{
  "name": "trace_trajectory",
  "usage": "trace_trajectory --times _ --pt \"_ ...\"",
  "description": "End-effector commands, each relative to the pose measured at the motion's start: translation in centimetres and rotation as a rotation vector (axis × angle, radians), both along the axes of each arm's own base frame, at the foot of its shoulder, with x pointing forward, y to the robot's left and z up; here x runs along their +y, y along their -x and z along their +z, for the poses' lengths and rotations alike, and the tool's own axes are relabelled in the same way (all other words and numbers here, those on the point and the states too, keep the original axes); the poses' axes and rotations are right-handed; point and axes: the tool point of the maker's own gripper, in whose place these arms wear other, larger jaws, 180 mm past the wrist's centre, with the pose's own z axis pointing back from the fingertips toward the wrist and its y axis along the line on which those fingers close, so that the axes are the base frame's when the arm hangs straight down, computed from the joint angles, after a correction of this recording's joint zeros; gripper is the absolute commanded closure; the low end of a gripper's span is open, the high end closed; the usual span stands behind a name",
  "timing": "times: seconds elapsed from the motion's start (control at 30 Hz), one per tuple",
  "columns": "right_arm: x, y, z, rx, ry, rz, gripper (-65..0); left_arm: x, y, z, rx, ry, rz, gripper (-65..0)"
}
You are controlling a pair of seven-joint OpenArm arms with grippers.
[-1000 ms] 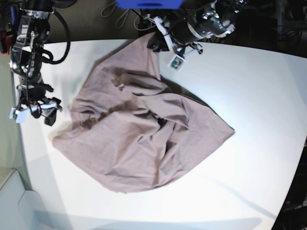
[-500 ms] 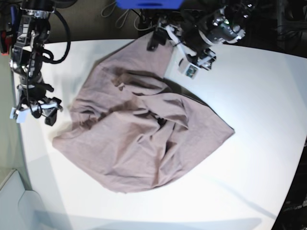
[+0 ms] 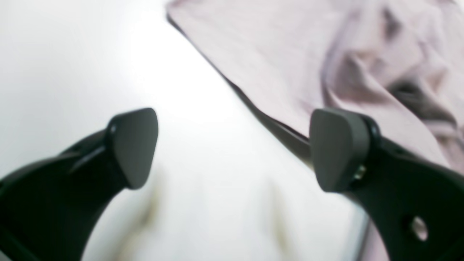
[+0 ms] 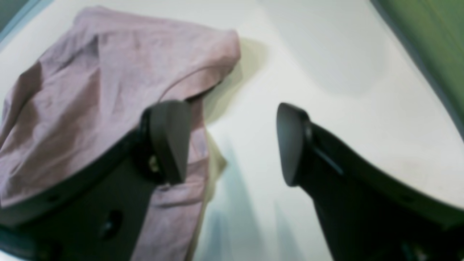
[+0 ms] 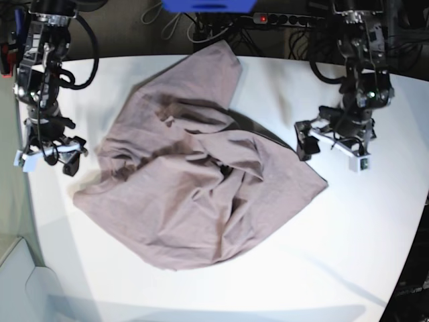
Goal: Layout the t-shirt on the table in an organized manner, then fold the t-shirt properly
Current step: 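Pull the shirt hem outward with the left gripper to spread it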
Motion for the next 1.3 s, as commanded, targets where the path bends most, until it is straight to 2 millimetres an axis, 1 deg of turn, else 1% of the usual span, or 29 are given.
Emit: trace_trajectory --times 0.0,0.1,0.13,0.2,0.3,0.37,0.43,0.47,0.6,0.7,0.8,0.9,1.0,1.03,1.07,1.1,1.13,1.2,1.27 --pt "-0.3 -0.8 1.5 -0.051 0.016 0.005 -38.1 1.2 -1.4 0.9 -0.039 -0.001 0.029 -65.0" --pt "-0.4 -0.9 1.6 -0.054 0.019 0.006 -38.1 3.6 -3.0 -0.3 -0.010 0.017 0.102 -65.0" --pt "-0.4 -0.9 1.6 -0.054 0.019 0.006 -38.1 4.3 -3.7 -0.4 -0.008 0.013 0.112 -65.0" --pt "-0.4 -0.9 1.7 -0.055 0.021 0.006 -38.1 5.1 -4.7 -1.0 0.011 0.010 0.118 -65.0" --pt "-0.5 -1.0 1.8 -0.057 0.024 0.007 -38.1 5.7 -5.9 -2.1 0.044 0.029 0.136 -65.0" --pt "-0.5 -1.0 1.9 -0.058 0.027 0.007 -38.1 6.0 -6.8 -2.4 0.059 0.040 0.147 -65.0" --pt "-0.5 -1.0 1.9 -0.058 0.027 0.007 -38.1 6.1 -7.3 -3.0 0.078 0.056 0.157 -65.0" --pt "-0.5 -1.0 1.9 -0.058 0.027 0.007 -38.1 5.8 -7.7 -3.3 0.087 0.061 0.151 -65.0" --pt "-0.5 -1.1 1.9 -0.060 0.027 0.007 -38.1 3.1 -8.5 -4.6 0.122 0.044 0.069 -65.0" --pt "-0.5 -1.1 2.0 -0.061 0.027 0.007 -38.1 1.1 -8.9 -4.8 0.099 0.014 0.006 -65.0" --pt "-0.5 -1.6 2.5 -0.076 0.027 0.007 -38.1 -0.8 -8.8 -5.2 0.108 0.001 -0.052 -65.0" --pt "-0.5 -1.7 2.6 -0.080 0.027 0.007 -38.1 -1.2 -8.6 -5.6 0.119 0.001 -0.062 -65.0" --pt "-0.5 -1.7 2.6 -0.080 0.027 0.007 -38.1 -0.9 -7.7 -7.4 0.172 0.006 -0.051 -65.0" --pt "-0.5 -1.7 2.6 -0.080 0.027 0.007 -38.1 -0.8 -8.0 -7.3 0.168 0.007 -0.046 -65.0" --pt "-0.5 -1.7 2.6 -0.080 0.027 0.007 -38.1 -0.7 -8.3 -7.3 0.157 0.005 -0.043 -63.5" --pt "-0.5 -1.7 2.6 -0.080 0.027 0.007 -38.1 -0.6 -8.3 -7.5 0.156 0.004 -0.037 -59.3" --pt "-0.5 -1.7 2.5 -0.080 0.026 0.006 -38.1 -0.7 -8.3 -7.7 0.155 0.006 -0.044 -53.5" --pt "-0.5 -1.7 2.5 -0.080 0.026 0.006 -38.1 -1.1 -8.3 -7.6 0.145 0.013 -0.078 -38.9" --pt "-0.5 -1.7 2.6 -0.080 0.027 0.007 -38.1 -0.9 -8.5 -7.3 0.136 0.012 -0.086 -19.4"
